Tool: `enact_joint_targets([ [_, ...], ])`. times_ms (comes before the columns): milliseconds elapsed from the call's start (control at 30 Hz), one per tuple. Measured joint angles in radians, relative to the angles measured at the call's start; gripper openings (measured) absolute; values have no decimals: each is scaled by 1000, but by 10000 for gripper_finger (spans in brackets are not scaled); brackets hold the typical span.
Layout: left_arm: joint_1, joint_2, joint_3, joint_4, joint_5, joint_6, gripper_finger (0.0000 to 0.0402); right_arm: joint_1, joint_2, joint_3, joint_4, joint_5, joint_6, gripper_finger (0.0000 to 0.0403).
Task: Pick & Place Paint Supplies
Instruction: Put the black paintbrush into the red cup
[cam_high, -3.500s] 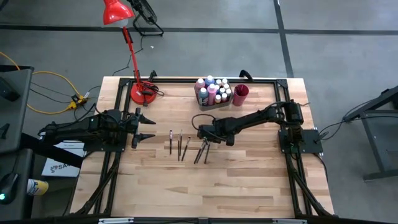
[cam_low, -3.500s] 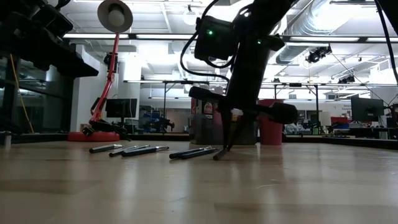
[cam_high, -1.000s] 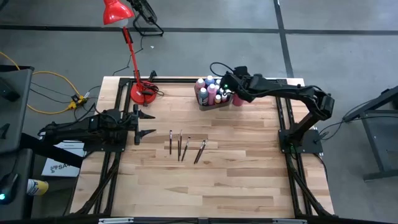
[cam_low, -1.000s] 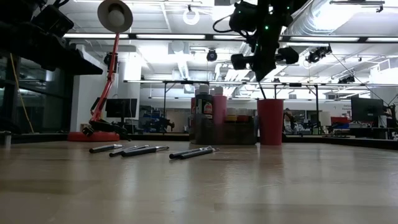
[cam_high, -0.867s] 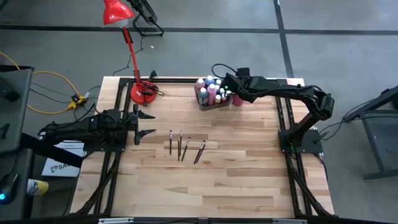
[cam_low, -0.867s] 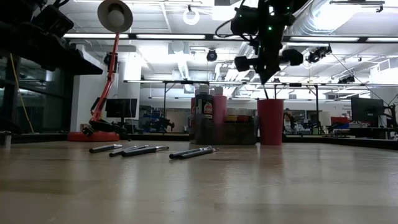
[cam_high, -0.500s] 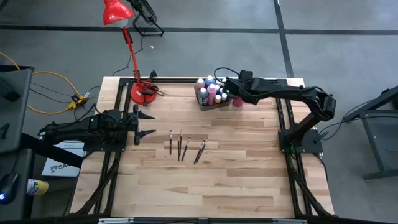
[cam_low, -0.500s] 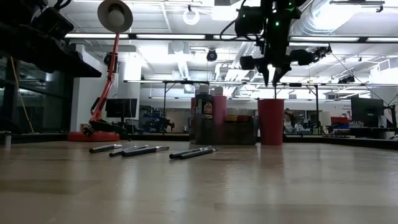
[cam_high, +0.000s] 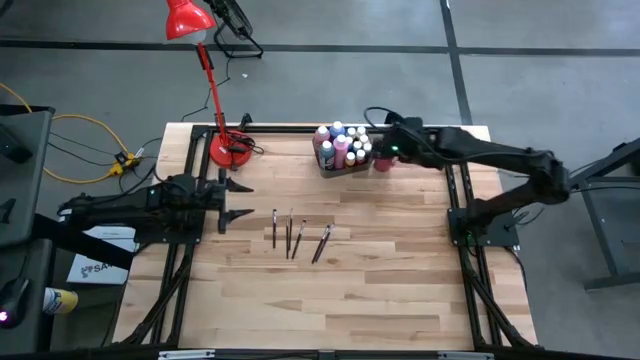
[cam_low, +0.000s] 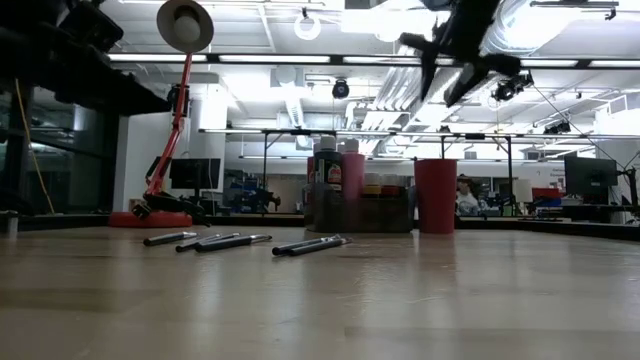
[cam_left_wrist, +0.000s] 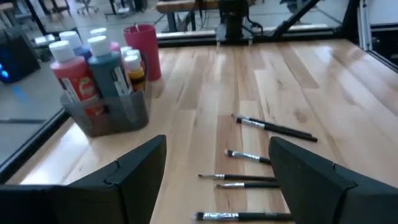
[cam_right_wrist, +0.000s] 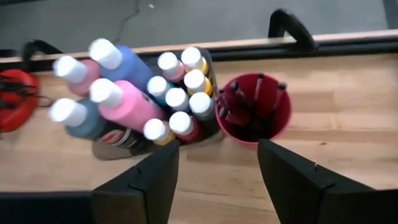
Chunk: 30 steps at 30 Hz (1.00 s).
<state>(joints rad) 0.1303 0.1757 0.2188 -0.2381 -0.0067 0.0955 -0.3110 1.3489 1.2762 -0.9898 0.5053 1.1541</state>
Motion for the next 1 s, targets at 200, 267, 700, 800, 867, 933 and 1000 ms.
enact_joint_targets([
  [200, 0, 140, 0, 160, 2, -21, 277, 56, -139, 0, -58, 45, -22, 206],
  [267, 0, 187, 0, 263, 9, -35, 277, 68, -181, 0, -65, 64, -66, 205],
  [700, 0, 458, 6, 371, -134, -512, 277, 102, -322, 0, -116, 71, -280, 206],
  [800, 0, 546, 18, 297, -123, -715, 277, 102, -324, 0, -141, 72, -322, 206],
  [867, 0, 607, 34, 291, -103, -801, 277, 102, -324, 0, -152, 72, -357, 206],
  [933, 0, 666, 59, 279, -100, -870, 277, 102, -324, 0, -159, 72, -394, 206],
  [1000, 0, 732, 101, 253, -102, -934, 277, 102, -324, 0, -158, 78, -428, 206],
])
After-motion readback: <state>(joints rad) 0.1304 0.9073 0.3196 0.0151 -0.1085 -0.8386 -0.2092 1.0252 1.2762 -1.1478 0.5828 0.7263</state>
